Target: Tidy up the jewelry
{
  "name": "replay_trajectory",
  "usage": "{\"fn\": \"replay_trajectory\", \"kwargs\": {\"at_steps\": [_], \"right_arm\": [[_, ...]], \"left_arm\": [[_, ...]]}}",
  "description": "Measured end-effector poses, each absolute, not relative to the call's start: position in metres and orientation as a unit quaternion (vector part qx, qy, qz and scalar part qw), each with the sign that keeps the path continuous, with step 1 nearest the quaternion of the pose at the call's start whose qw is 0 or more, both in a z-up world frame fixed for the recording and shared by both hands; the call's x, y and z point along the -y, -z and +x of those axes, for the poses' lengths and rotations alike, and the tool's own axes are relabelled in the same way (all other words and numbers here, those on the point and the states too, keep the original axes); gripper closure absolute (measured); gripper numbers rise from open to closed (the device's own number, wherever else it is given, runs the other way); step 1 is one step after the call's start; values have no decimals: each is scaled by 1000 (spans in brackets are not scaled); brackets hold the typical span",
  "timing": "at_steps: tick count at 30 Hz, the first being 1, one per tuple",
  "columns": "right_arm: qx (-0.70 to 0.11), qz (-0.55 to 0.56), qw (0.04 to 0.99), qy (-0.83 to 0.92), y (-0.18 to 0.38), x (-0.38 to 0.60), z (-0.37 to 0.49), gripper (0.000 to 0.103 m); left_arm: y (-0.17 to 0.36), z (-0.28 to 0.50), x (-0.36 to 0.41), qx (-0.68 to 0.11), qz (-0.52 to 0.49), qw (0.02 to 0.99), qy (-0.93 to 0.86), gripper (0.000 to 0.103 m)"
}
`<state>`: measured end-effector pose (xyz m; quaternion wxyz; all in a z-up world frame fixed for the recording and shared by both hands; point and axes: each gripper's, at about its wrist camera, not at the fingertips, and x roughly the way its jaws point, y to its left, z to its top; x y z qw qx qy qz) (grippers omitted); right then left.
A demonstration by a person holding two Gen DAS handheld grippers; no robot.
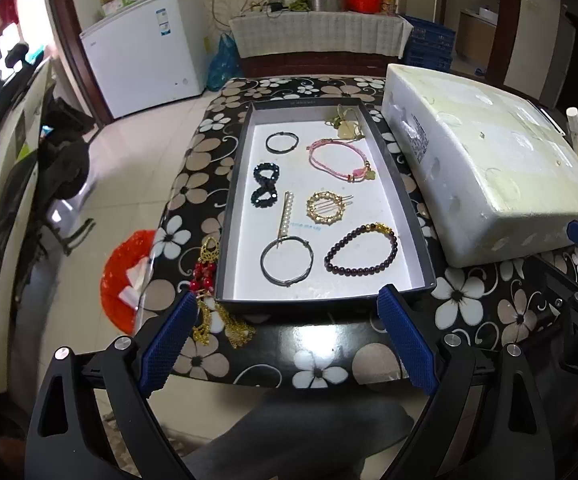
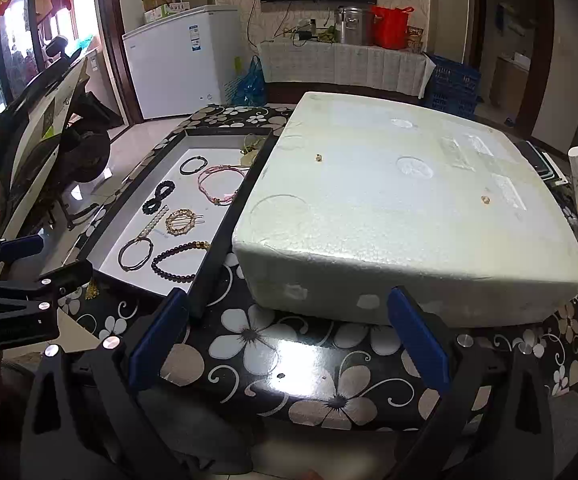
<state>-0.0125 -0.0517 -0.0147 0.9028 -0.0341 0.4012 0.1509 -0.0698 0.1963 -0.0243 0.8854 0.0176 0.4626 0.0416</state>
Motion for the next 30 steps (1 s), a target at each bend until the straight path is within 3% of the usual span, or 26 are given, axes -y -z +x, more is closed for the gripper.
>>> {"fn": "replay_trajectory", "kwargs": {"at_steps": [30], "right_arm": [[-402, -34, 901, -157, 13, 52, -15, 5]], "left_arm": [[26, -69, -197, -466, 17, 884, -43, 10]]}}
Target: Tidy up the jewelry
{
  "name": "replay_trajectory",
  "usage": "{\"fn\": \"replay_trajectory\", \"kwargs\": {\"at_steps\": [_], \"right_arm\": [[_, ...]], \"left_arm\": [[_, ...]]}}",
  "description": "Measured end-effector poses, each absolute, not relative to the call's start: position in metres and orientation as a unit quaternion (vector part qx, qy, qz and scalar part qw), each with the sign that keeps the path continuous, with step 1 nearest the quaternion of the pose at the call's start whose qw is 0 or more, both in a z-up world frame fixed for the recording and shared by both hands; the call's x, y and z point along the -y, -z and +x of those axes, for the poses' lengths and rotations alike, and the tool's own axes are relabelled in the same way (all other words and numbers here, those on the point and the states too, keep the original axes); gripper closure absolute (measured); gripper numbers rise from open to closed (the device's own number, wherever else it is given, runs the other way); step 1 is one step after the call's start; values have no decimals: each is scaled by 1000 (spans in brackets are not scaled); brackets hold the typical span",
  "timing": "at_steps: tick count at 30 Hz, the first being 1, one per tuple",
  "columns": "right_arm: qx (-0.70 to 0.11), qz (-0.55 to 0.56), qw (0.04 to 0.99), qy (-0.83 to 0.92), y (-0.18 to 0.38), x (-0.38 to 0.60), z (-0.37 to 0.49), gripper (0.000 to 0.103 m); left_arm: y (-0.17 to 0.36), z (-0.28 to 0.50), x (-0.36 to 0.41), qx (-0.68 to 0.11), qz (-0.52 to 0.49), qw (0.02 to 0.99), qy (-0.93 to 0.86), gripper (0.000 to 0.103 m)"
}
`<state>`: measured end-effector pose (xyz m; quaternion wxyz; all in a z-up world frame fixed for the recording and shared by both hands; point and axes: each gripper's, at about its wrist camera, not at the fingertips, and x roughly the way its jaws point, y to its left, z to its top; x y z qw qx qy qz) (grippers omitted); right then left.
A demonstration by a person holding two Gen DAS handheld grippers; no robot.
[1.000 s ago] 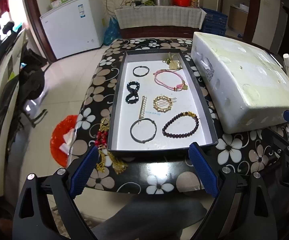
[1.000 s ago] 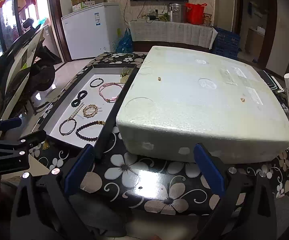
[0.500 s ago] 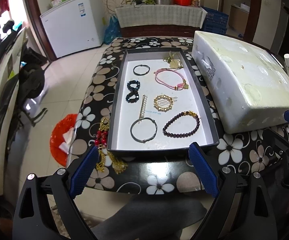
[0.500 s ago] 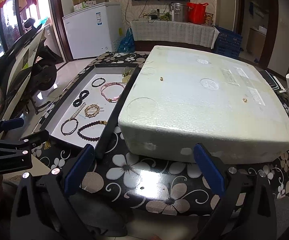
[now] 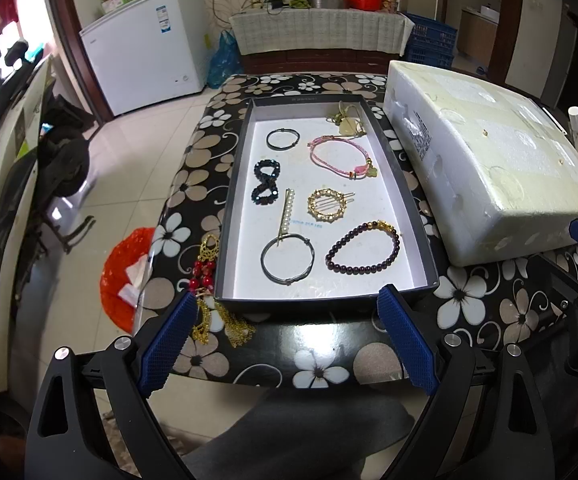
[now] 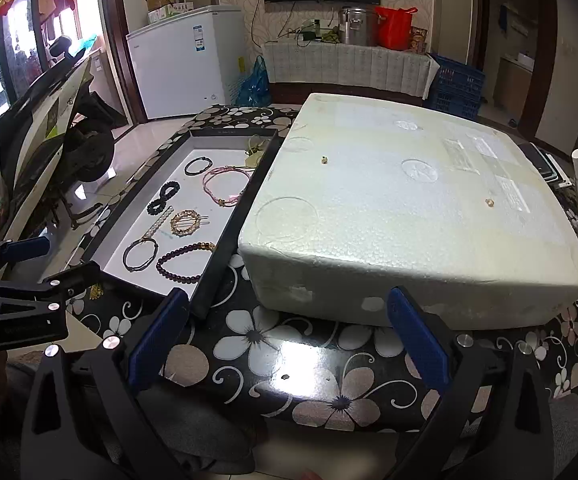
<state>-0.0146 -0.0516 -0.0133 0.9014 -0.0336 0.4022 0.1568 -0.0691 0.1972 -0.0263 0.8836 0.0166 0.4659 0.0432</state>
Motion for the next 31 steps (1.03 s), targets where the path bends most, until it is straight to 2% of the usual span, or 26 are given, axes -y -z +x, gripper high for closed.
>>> {"fn": "replay_trajectory", "kwargs": {"at_steps": [31], "right_arm": [[-402, -34, 901, -158, 12, 49, -15, 5]], "left_arm": [[29, -68, -196, -468, 22, 882, -43, 10]]}}
